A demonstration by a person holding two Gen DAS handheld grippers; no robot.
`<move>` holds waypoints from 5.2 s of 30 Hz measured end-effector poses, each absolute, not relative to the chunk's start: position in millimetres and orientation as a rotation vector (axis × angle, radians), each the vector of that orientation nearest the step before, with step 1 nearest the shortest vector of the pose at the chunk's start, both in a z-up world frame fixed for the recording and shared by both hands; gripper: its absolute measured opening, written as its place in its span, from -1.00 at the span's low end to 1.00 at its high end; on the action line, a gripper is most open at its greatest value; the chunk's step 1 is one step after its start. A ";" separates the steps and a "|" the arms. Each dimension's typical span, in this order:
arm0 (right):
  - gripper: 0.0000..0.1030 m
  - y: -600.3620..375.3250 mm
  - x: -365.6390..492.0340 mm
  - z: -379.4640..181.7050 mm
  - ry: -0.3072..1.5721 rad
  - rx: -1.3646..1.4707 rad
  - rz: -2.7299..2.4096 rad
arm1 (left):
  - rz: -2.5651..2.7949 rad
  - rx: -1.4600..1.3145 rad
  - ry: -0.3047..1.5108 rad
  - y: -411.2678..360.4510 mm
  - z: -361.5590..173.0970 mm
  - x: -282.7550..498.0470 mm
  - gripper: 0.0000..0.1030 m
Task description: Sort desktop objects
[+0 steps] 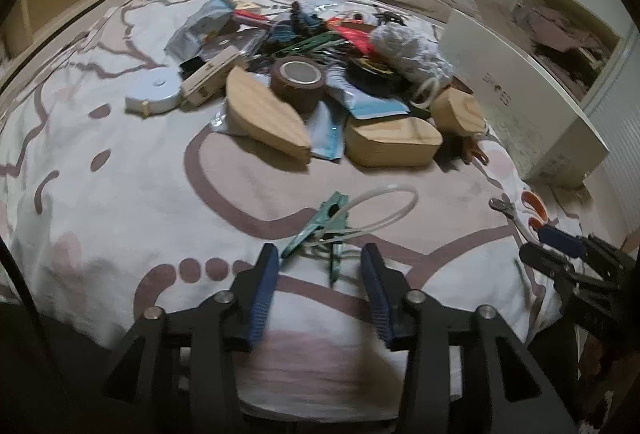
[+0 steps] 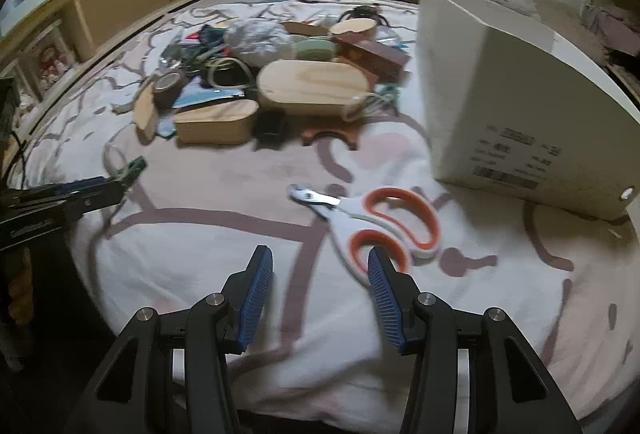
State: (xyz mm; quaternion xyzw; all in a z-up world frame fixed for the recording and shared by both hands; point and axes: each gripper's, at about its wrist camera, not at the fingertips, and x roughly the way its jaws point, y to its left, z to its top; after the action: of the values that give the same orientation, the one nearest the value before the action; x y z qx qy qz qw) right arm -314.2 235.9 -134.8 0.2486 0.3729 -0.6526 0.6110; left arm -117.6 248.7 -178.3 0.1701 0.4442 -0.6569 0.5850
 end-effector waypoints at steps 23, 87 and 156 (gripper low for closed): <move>0.76 240.9 -339.1 -121.7 0.783 0.573 -1.600 | -1.600 0.513 0.863 230.8 -165.7 -127.7 0.53; 0.83 232.9 -321.6 -151.4 0.709 0.611 -1.715 | -1.612 0.452 0.990 247.5 -170.7 -136.3 -0.43; 0.83 242.8 -329.2 -40.4 0.551 0.472 -1.723 | -1.734 0.418 0.901 227.9 -104.5 -158.8 -0.51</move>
State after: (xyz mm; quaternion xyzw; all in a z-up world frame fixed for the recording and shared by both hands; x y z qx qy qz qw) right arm -329.2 242.8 -40.4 0.2030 0.2371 -0.7413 0.5942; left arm -158.8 227.9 -104.5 0.1760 0.3794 -0.7297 0.5410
